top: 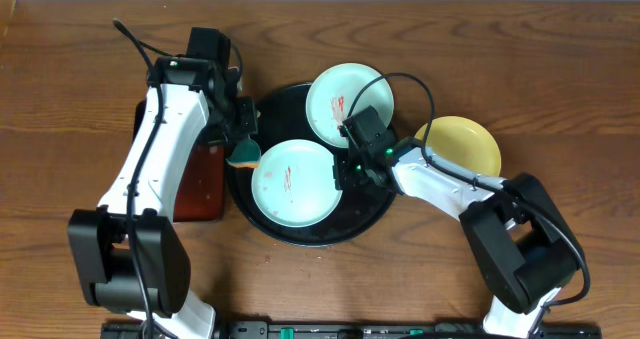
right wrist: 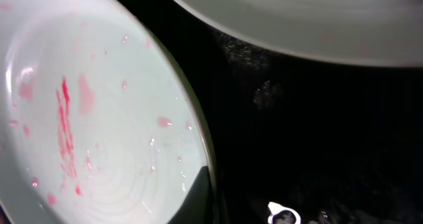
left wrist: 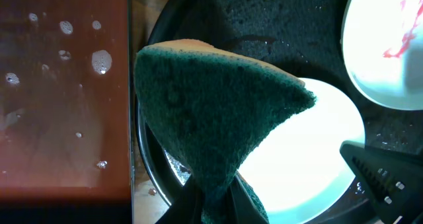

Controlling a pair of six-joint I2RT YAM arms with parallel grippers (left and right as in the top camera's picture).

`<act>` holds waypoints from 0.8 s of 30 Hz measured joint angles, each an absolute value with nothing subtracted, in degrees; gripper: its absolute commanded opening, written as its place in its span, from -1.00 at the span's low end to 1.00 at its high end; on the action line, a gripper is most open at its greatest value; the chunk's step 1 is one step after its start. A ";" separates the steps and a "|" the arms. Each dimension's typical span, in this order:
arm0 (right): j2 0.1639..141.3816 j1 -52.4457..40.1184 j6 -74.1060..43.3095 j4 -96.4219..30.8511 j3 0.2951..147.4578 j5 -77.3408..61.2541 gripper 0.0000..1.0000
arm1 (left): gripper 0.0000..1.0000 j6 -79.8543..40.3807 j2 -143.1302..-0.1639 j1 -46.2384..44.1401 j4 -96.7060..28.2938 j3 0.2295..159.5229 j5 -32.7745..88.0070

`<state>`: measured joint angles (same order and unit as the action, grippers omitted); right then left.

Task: Clean dirty plates on tray and stack at the side
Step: 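Lower the sponge onto the light blue plate with the left gripper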

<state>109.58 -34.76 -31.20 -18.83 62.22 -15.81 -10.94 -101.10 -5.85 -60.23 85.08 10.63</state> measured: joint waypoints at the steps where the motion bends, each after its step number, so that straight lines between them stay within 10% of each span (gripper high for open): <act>1: 109.62 -34.76 -31.14 -18.74 62.24 -15.86 -0.98 | -0.85 -10.94 -101.30 -5.98 -60.20 85.06 10.61; 24: 109.67 -34.85 -31.14 -18.70 62.30 -16.14 -0.98 | -0.85 -24.62 -102.85 -18.06 -39.44 64.36 1.67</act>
